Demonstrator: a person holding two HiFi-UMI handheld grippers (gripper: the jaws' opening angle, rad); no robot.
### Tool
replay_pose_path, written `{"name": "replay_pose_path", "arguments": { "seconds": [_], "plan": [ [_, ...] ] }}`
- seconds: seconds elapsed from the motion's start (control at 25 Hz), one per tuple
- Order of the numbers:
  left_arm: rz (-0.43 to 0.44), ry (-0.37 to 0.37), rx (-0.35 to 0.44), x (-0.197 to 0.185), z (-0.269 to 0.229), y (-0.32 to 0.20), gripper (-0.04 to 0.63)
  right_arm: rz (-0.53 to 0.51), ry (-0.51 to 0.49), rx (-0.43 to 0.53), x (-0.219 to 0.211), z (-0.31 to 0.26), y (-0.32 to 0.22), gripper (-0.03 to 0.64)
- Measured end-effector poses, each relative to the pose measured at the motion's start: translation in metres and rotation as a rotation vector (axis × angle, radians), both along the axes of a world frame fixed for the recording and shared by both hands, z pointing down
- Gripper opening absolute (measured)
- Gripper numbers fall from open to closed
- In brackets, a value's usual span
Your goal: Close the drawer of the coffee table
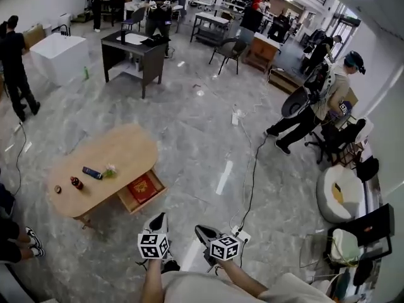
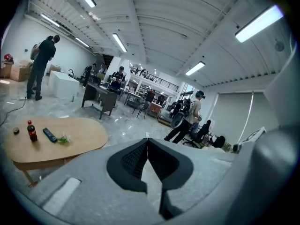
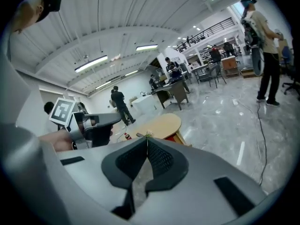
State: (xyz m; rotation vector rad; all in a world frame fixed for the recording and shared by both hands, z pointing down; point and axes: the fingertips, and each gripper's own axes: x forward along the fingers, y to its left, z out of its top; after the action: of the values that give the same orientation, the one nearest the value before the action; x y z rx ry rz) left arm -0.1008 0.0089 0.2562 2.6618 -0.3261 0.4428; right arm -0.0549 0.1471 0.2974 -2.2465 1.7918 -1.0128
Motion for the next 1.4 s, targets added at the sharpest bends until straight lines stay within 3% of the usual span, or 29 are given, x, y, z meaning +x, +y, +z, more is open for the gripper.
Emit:
{"name": "replay_pose_path", "arguments": {
  "seconds": [0.24,0.4,0.6,0.76,0.92,1.2,1.4],
  "plan": [
    [-0.078,-0.001,-0.037,-0.001,0.020,-0.035,0.009,-0.044,0.076,-0.001,0.049,-0.010,-0.041,0.017],
    [-0.157,-0.040,-0.035,-0.022,0.031,-0.052,0.009,-0.043,0.058,0.004,0.067,0.001,-0.055,0.017],
    [-0.322,-0.054,-0.041,-0.043,0.034,-0.060,0.009,-0.137,0.045,-0.017,0.088,0.013,-0.064,0.017],
    [-0.513,-0.062,-0.044,-0.059,0.033,-0.072,0.009,-0.228,0.048,0.002,0.110,0.011,-0.078,0.017],
    [-0.636,-0.051,-0.041,-0.040,0.026,-0.070,0.009,-0.328,0.076,0.036,0.151,0.000,-0.089,0.017],
    [-0.662,-0.106,0.053,0.010,0.018,-0.030,0.009,-0.375,0.033,0.038,0.236,0.030,-0.059,0.017],
    [-0.778,-0.138,0.079,0.011,0.015,-0.006,0.009,-0.448,0.025,0.024,0.275,0.050,-0.057,0.017]
  ]
}}
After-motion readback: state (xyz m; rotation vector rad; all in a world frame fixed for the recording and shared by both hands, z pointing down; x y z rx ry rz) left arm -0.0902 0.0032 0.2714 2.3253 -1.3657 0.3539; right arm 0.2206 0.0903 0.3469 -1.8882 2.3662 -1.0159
